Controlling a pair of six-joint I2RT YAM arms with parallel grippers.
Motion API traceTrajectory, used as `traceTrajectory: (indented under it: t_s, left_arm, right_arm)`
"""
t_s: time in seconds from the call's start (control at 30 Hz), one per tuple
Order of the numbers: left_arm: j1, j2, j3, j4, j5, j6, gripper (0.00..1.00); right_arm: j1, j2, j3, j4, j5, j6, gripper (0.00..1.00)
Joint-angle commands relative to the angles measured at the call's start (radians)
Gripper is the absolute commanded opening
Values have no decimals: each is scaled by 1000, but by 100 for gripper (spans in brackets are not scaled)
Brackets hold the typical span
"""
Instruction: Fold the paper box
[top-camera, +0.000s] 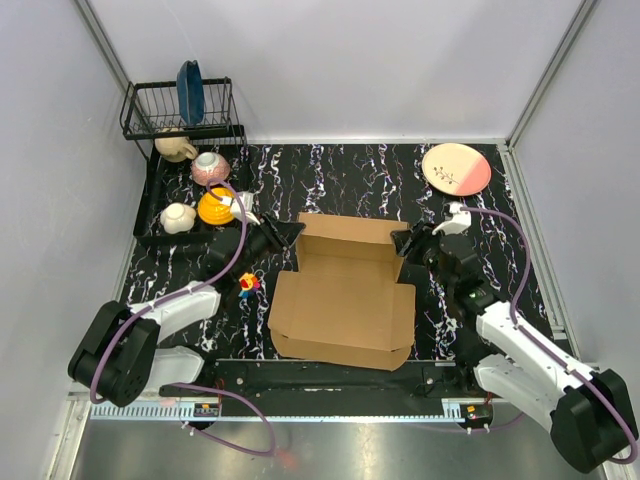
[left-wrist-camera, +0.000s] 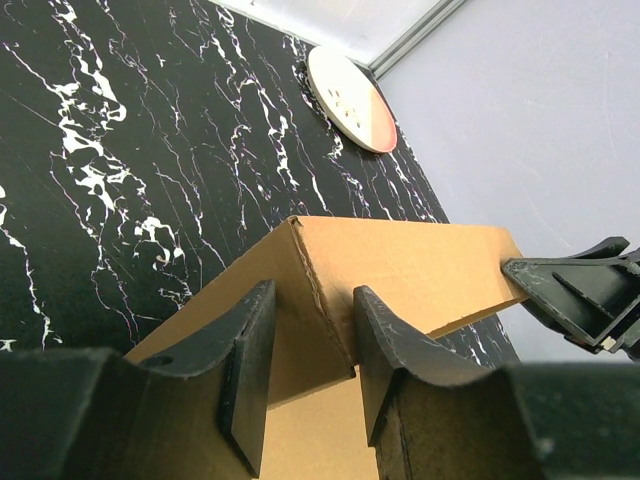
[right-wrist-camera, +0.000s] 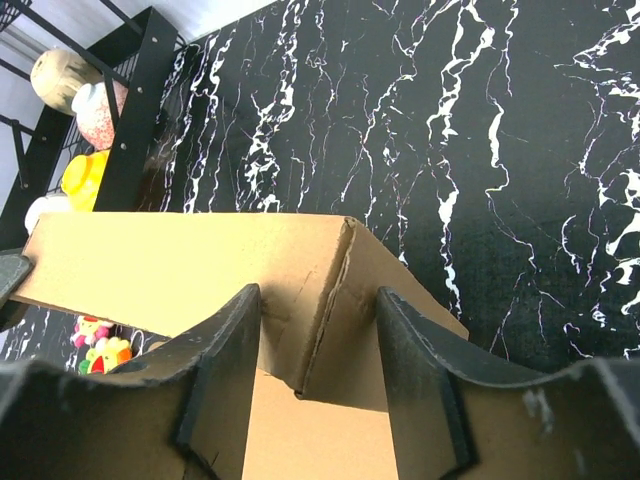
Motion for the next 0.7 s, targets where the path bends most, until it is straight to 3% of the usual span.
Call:
traceTrajectory:
  t_s: [0.0,0.27,0.4,0.67]
  left_arm:
    - [-8,0,-37,-29,-24,2,38]
    - [-51,17,-87,54,-49,-23,38]
    - [-70,11,-153,140,-62,-55,40]
    - [-96,24,-150,104,-93,-35,40]
  right_arm:
    - [-21,4,-77,-3,21,16,48]
    - [-20,-51,-195,43,18,99,41]
    - [-20,-79,-217,-18,12,163,41]
    - [-18,-106,-232,-125,49,269,40]
